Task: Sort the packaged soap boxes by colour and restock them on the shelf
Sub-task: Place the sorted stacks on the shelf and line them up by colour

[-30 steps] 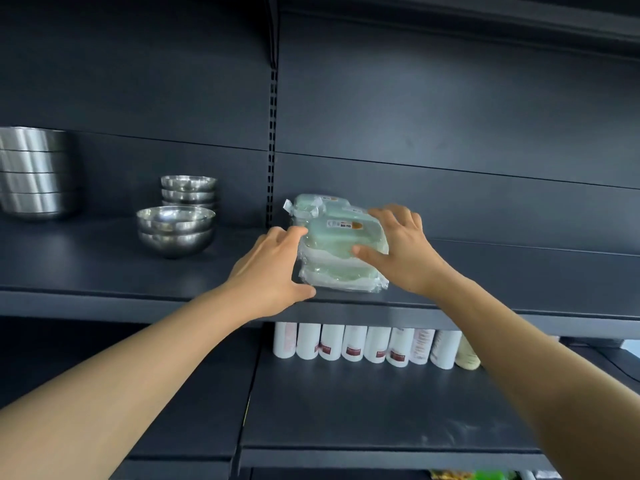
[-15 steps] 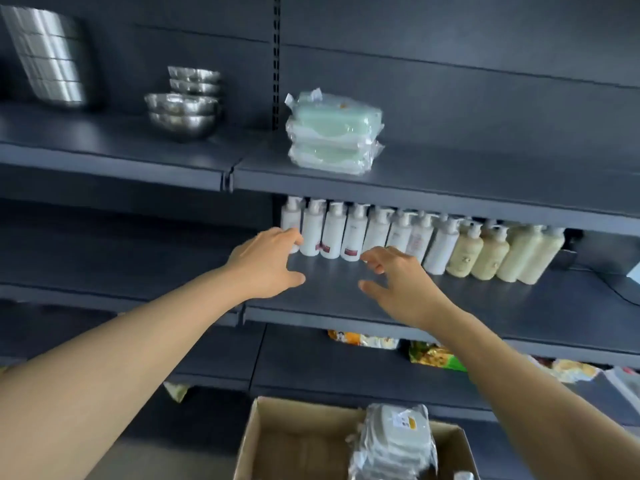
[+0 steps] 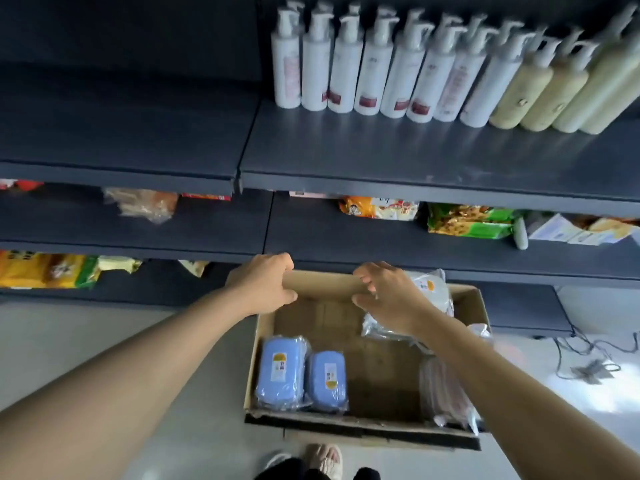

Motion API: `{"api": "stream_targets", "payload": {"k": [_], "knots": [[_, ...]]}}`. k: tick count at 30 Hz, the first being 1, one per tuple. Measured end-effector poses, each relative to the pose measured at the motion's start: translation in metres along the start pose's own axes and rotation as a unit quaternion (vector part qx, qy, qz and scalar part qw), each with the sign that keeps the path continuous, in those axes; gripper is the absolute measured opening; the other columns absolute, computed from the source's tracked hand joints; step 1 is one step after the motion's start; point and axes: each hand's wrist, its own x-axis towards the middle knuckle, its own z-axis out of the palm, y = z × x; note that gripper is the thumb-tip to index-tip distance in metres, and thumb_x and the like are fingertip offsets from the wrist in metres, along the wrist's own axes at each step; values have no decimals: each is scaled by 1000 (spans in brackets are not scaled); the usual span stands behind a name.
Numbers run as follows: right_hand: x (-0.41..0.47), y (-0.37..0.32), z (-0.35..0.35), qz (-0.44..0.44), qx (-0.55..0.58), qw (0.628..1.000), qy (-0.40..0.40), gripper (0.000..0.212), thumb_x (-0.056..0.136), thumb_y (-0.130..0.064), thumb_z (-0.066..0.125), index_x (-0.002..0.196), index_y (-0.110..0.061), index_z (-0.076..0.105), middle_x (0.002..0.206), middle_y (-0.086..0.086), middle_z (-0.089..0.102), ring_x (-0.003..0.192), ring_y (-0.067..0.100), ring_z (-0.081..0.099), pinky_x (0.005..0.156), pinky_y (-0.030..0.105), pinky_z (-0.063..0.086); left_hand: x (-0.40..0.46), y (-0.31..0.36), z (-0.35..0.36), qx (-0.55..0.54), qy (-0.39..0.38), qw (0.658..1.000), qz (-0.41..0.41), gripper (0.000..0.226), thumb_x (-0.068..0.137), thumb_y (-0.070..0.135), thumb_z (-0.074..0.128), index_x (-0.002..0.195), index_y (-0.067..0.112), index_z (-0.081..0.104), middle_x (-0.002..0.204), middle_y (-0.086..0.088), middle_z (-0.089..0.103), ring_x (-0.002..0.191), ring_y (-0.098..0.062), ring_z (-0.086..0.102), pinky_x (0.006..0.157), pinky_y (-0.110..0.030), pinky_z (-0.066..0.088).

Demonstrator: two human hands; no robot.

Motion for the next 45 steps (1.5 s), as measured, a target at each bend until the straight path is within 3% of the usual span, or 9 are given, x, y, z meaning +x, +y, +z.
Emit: {"api": "stream_targets", "payload": {"k": [6, 10, 16, 21, 24, 30, 36, 41, 45], "knots": [[-8, 25, 88, 70, 13, 994, -82, 39, 89, -23, 57, 126, -12, 52, 125, 9, 58, 111, 27, 56, 91, 38, 47, 8, -36, 87, 31, -92, 994, -50, 52, 85, 39, 63, 129, 19, 42, 126, -1, 56, 114, -25, 55, 83, -32, 46], [-14, 38, 136, 103, 32, 990, -96, 34, 87, -26, 59, 118, -12, 56, 116, 11, 61, 106, 30, 58, 87, 40, 48, 10, -54, 136, 21, -114, 989, -90, 52, 85, 43, 62, 122, 15, 39, 124, -7, 57, 112, -30, 56, 78, -32, 42], [-12, 58, 190, 150, 44, 983, -92, 41, 83, -24, 62, 122, -13, 55, 121, 10, 58, 107, 28, 57, 87, 34, 47, 14, -56, 205, -30, -74, 985, -154, 75, 80, 48, 67, 137, 20, 27, 138, -9, 34, 119, -31, 49, 87, -37, 42], [-6, 76, 234, 206, 46, 971, -110, 57, 86, -26, 62, 137, -14, 39, 132, 13, 46, 121, 31, 47, 93, 34, 41, 15, -50, 251, -49, 2, 984, -174, 102, 76, 48, 72, 148, 18, 6, 153, -9, 4, 135, -30, 28, 97, -39, 38], [0, 87, 261, 223, 55, 965, -124, 66, 83, -28, 64, 139, -15, 31, 132, 15, 43, 123, 32, 41, 95, 37, 40, 14, -52, 269, -30, 22, 985, -171, 112, 76, 51, 70, 150, 16, -5, 155, -14, -3, 140, -32, 18, 103, -39, 35], [18, 96, 296, 284, 87, 945, -139, 90, 77, -35, 70, 146, -12, 15, 133, 18, 32, 127, 37, 32, 103, 43, 35, 13, -52, 262, -59, 57, 981, -178, 99, 74, 35, 71, 149, 23, 7, 138, -11, 30, 121, -29, 35, 84, -38, 44], [32, 91, 324, 302, 91, 937, -153, 125, 68, -51, 76, 147, -20, -15, 138, 18, 20, 133, 38, 25, 106, 43, 31, 14, -60, 239, -115, 126, 976, -138, 88, 72, 29, 68, 146, 27, 20, 134, 1, 39, 117, -24, 37, 78, -36, 43], [35, 86, 328, 316, 80, 935, -138, 114, 74, -34, 73, 147, -21, -13, 136, 19, 21, 127, 40, 30, 99, 43, 37, 17, -63, 233, -139, 120, 976, -117, 81, 74, 31, 69, 143, 26, 27, 132, 2, 42, 116, -23, 38, 82, -37, 45], [24, 83, 300, 314, 96, 940, -91, 101, 76, -38, 66, 148, -17, -1, 135, 18, 27, 128, 38, 30, 102, 44, 34, 12, -60, 219, -156, 128, 972, -122, 79, 76, 31, 69, 143, 25, 29, 135, 0, 43, 119, -24, 38, 87, -36, 42]]}}
